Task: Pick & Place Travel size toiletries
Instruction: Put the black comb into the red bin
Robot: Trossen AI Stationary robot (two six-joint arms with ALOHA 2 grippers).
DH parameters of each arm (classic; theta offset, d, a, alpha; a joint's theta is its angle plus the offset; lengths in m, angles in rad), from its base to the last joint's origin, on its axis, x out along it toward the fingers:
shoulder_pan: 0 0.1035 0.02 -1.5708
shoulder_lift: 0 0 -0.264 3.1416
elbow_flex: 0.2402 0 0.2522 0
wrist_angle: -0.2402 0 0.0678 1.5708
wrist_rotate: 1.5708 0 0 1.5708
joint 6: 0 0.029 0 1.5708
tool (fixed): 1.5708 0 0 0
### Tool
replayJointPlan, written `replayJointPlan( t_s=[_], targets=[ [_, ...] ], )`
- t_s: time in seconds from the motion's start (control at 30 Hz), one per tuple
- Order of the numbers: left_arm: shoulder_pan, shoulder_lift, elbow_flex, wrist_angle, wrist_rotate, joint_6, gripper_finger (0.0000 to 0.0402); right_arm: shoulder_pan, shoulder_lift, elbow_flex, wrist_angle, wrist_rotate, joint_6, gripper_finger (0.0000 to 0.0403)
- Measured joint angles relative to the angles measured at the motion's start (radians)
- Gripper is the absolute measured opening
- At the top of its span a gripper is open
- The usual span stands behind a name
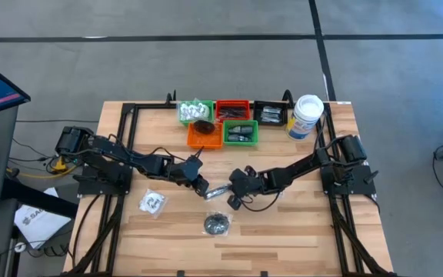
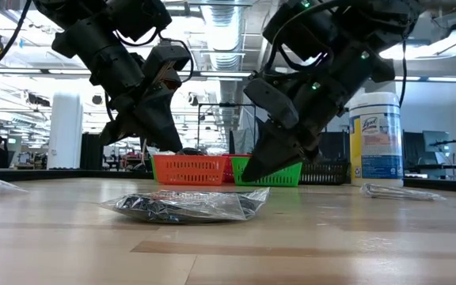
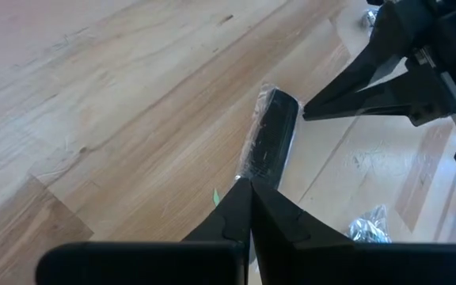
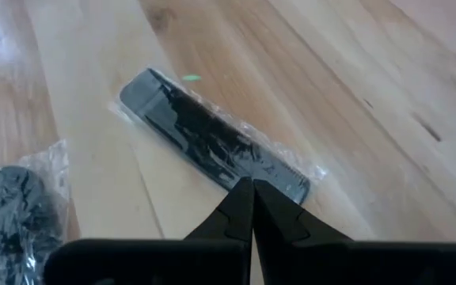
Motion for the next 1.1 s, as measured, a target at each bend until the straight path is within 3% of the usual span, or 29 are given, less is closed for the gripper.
replayJointPlan(
  t_s=[1.1],
  targets=[
    [0.0, 0.0, 0.0, 0.017, -0.018, 0.0, 0.0001, 0.005, 0.002, -0.016, -0.038, 0.003, 0.053, 0.0]
  ],
)
